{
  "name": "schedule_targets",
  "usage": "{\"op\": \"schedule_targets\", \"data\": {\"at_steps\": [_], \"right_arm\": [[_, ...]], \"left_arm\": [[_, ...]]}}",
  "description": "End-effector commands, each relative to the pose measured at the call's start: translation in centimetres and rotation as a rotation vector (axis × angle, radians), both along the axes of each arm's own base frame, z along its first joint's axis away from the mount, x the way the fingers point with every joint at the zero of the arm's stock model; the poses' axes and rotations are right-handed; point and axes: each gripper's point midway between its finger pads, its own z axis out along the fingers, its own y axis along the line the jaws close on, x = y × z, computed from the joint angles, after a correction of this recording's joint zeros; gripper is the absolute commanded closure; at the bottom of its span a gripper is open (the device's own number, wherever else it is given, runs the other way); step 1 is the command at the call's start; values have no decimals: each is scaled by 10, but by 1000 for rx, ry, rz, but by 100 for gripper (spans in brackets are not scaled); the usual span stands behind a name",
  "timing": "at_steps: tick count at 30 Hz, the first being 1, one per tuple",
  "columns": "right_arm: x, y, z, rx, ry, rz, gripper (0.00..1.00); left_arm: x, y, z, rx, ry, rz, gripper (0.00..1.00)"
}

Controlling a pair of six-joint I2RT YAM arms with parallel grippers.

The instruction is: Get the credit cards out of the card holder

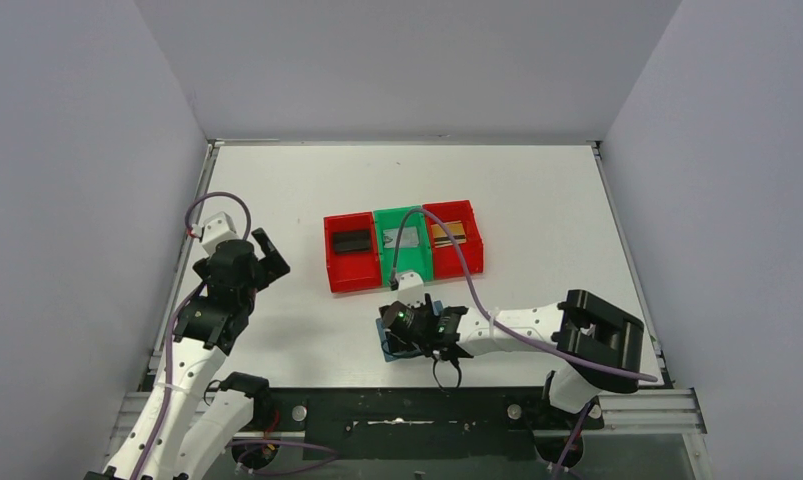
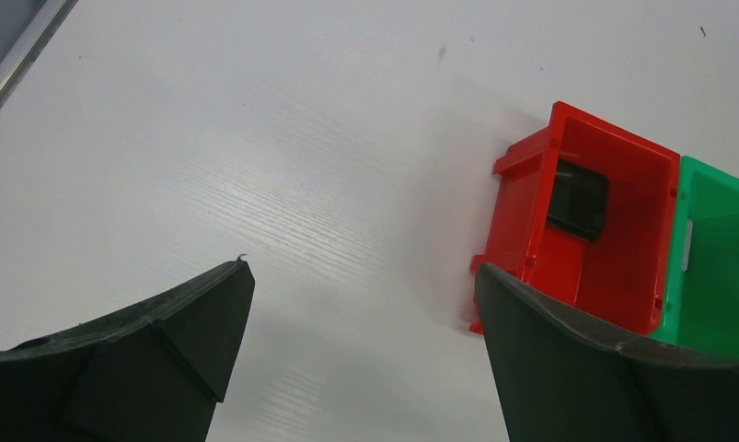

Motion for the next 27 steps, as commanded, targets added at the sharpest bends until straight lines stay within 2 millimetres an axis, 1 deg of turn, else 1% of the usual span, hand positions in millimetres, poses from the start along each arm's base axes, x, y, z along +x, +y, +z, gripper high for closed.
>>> {"op": "schedule_targets", "data": {"at_steps": [1, 6, 7, 9, 11, 14, 16, 19, 20, 22, 25, 27], "right_arm": [[3, 15, 5, 35, -4, -10, 43], [1, 5, -8, -43, -8, -41, 48], [2, 4, -9, -52, -9, -49, 50], [1, 3, -11, -54, -11, -59, 58], [2, 5, -9, -28, -14, -68, 64], [2, 9, -3, 20, -20, -72, 66], [4, 13, 4, 66, -26, -69, 67], [5, 22, 13, 155, -12, -58, 69], [5, 22, 13, 182, -3, -58, 70], [6, 25, 16, 255, 23, -60, 71], [8, 26, 15, 364, 74, -78, 73], [9, 27, 17, 444, 103, -84, 75]], "left_arm": [[8, -2, 16, -7, -68, -15, 7], [8, -4, 14, -8, -64, -23, 7], [9, -4, 14, -9, -64, -26, 7], [9, -5, 13, -11, -57, -29, 7], [12, -13, 11, -23, -49, -70, 7], [14, -30, 10, -54, -30, -157, 7], [11, -46, 6, -110, -6, -225, 9], [1, -82, -1, -249, 24, -366, 16], [-4, -95, -2, -297, 29, -413, 18], [-14, -120, -3, -374, 34, -496, 19], [-29, -151, -10, -394, 60, -563, 20], [-41, -179, -14, -395, 84, -630, 20]]}}
